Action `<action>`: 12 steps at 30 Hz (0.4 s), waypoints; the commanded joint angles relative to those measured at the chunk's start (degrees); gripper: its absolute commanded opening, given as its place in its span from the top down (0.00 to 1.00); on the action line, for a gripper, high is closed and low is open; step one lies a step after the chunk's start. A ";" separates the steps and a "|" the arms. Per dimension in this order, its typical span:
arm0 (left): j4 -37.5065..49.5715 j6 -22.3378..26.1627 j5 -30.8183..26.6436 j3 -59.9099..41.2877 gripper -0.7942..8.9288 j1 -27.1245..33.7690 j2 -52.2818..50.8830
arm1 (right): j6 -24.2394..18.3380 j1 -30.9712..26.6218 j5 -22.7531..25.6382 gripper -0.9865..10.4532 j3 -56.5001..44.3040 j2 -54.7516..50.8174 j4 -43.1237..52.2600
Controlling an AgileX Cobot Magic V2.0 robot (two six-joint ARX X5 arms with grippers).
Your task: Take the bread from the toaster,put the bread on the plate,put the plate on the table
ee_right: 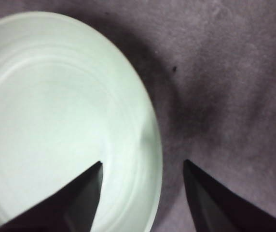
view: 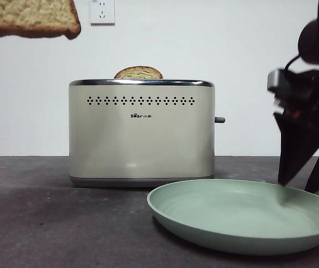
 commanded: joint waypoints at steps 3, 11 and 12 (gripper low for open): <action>-0.17 -1.73 0.17 0.61 0.91 -0.15 -0.28 | 0.37 0.31 0.17 0.75 0.79 4.28 1.55; 0.20 -3.02 5.53 0.61 0.91 -0.15 -0.22 | 0.37 0.31 0.07 0.91 0.77 6.08 2.58; 0.20 -3.28 5.75 0.61 0.91 -0.15 -0.15 | 0.37 0.31 -0.09 0.91 0.77 6.05 2.60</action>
